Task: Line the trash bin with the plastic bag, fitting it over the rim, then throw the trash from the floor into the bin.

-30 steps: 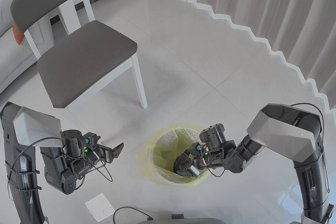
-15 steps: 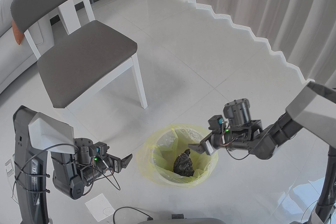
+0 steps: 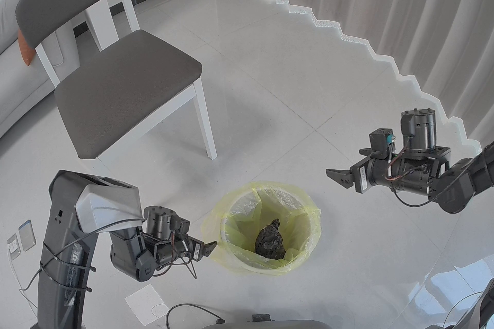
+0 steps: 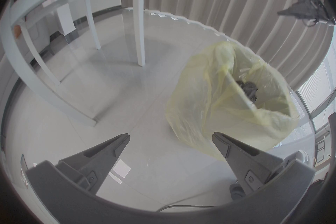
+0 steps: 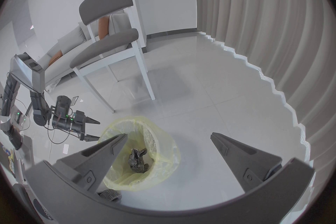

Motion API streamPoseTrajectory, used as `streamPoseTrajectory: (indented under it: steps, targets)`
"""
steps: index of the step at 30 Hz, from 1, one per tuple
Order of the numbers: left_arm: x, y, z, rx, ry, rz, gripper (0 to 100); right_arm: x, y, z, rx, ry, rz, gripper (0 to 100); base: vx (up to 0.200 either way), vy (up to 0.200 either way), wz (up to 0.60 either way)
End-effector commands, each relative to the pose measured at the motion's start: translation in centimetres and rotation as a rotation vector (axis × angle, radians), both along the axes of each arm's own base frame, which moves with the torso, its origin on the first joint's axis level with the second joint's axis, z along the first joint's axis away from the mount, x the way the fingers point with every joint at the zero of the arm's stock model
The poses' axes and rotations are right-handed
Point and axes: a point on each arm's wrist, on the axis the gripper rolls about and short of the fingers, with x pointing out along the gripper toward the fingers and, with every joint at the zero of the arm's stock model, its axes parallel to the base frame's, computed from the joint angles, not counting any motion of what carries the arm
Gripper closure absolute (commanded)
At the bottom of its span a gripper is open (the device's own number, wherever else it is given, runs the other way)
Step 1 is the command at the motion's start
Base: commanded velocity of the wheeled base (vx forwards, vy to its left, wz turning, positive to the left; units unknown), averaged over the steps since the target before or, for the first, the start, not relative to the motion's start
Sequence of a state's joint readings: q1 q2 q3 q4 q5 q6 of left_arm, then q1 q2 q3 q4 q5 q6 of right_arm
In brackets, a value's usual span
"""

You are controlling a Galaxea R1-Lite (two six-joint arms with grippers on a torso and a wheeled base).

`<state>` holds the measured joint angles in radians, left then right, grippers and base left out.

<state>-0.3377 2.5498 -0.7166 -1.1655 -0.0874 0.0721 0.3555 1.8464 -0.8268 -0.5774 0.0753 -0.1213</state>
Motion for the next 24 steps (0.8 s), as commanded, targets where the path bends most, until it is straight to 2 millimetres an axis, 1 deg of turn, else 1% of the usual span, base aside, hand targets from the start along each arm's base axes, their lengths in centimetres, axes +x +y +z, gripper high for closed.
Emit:
streamPoseTrajectory:
  steps: [1,4,7,9,11,12,13,14,15,22,23,24]
  targets:
    - [2.0,-3.6,0.8,-0.003,-0.049,-0.058,0,-1.9,-2.0,2.1,0.019,-0.046,-0.031,0,0.000,0.000,0.00]
    - [2.9,-4.8,1.1,0.012,-0.044,-0.061,0,-1.9,-2.0,2.1,0.020,-0.046,-0.028,0,0.000,0.000,0.00]
    - [3.4,-4.5,1.4,0.022,-0.033,-0.045,0,-2.0,-2.0,2.0,0.016,-0.039,-0.027,0,0.000,0.000,0.00]
    - [3.5,-3.6,1.7,0.023,-0.032,-0.023,0,-2.0,-2.0,1.8,0.015,-0.033,-0.024,0,0.000,0.000,0.00]
    - [3.4,-2.2,2.3,0.026,-0.028,0.004,0,-2.0,-2.0,1.7,0.014,-0.030,-0.028,0,0.000,0.000,0.00]
    - [3.2,-1.8,2.5,0.029,-0.028,0.012,0,-2.1,-2.0,1.6,0.014,-0.028,-0.028,0,0.000,0.000,0.00]
    - [3.2,-1.8,2.5,0.029,-0.028,0.012,0,-2.1,-2.0,1.6,0.014,-0.028,-0.028,0,0.000,0.000,0.00]
    - [2.8,-0.5,3.1,0.031,-0.033,0.034,0,-2.1,-2.2,1.2,0.010,-0.013,-0.033,0,0.000,0.000,0.00]
    - [2.6,0.1,3.5,0.029,-0.042,0.042,0,-2.2,-2.3,1.0,0.007,-0.003,-0.036,0,0.000,0.000,0.00]
    - [0.6,2.7,5.3,0.008,-0.095,0.087,0,-2.1,-3.7,-1.1,-0.007,0.067,-0.085,0,0.000,0.000,0.00]
    - [0.6,2.8,5.4,0.007,-0.098,0.087,0,-2.1,-3.7,-1.2,-0.008,0.069,-0.085,0,0.000,0.000,0.00]
    - [0.0,3.4,6.4,-0.007,-0.133,0.100,0,-2.7,-3.8,-1.5,-0.012,0.082,-0.084,0,0.000,0.000,0.00]
